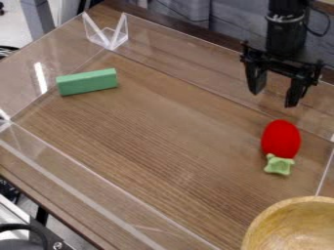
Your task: Move the red fruit to the left
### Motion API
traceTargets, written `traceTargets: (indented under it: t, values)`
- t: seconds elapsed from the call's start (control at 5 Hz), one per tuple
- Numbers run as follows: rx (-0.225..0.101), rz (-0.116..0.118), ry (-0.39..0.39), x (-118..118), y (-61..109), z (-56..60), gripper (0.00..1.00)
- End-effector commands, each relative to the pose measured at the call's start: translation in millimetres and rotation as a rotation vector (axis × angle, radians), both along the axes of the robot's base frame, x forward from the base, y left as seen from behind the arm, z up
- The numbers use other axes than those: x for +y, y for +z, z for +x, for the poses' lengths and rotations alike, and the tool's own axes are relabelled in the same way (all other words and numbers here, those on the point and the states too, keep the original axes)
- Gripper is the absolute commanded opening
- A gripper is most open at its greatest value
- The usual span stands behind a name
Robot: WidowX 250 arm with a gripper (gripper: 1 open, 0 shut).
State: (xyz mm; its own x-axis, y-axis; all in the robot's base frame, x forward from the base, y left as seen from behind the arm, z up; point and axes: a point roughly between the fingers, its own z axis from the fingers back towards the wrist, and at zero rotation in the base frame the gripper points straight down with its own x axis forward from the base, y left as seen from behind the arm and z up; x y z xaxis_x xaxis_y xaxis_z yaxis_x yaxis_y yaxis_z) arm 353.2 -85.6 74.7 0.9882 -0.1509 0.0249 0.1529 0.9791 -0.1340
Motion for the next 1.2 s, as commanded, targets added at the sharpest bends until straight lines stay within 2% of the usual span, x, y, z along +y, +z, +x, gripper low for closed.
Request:
traceTargets:
  t: [0.0, 0.2, 0.6, 0.8, 1.0]
  values:
    - [-0.056, -0.018, -0.053, -0.5, 15.8, 16.5, 1.00]
    - [-0.039, -0.019, -0.104, -2.3, 8.0, 23.0, 1.00]
    - [0.001, -0.019, -0.111, -14.8, -16.0, 9.8, 1.00]
    - [0.012, -0.017, -0.107, -17.1, -27.5, 5.6, 0.00]
    - [0.010, -0.018, -0.101, -16.8, -30.9, 3.3, 0.00]
